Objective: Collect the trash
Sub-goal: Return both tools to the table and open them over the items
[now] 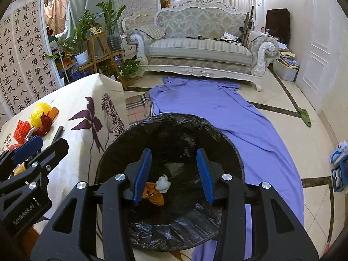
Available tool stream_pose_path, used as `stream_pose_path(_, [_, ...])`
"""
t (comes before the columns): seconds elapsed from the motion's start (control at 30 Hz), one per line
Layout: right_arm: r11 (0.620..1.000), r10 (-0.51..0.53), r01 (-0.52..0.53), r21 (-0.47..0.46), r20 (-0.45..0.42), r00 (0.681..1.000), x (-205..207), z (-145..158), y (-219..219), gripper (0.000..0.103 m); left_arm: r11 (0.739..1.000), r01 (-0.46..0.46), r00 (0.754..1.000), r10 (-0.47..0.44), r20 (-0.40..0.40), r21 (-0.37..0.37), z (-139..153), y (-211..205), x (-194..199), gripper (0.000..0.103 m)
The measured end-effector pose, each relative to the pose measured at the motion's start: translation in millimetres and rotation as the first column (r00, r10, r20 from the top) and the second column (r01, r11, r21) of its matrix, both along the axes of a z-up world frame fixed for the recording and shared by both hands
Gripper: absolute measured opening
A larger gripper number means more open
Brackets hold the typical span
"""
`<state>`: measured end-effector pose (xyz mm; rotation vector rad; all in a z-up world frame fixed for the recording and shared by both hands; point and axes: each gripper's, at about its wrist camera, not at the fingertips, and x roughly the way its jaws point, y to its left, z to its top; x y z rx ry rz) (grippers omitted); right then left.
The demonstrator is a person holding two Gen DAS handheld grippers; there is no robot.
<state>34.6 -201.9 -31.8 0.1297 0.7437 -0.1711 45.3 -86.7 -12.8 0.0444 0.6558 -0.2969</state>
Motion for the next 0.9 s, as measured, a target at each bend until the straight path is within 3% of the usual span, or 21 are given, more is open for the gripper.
stream_pose_path(0.43, [0.994,0.109,-0.109,0.011,0.001,0.994,2.3,5.5,52.3,0.043,0.990,-0.142,0.990,0.142,-0.003,0.018,5.0,67.2,-10.5,0.067])
stream_pose_path(0.9, [0.965,0.260,-0.260,0.011,0.005,0.966,18.8,15.2,124.1,0.043,0.943,-0.330,0.944,0.331,-0.011,0.037,-0.2,154.7,-11.4,0.067])
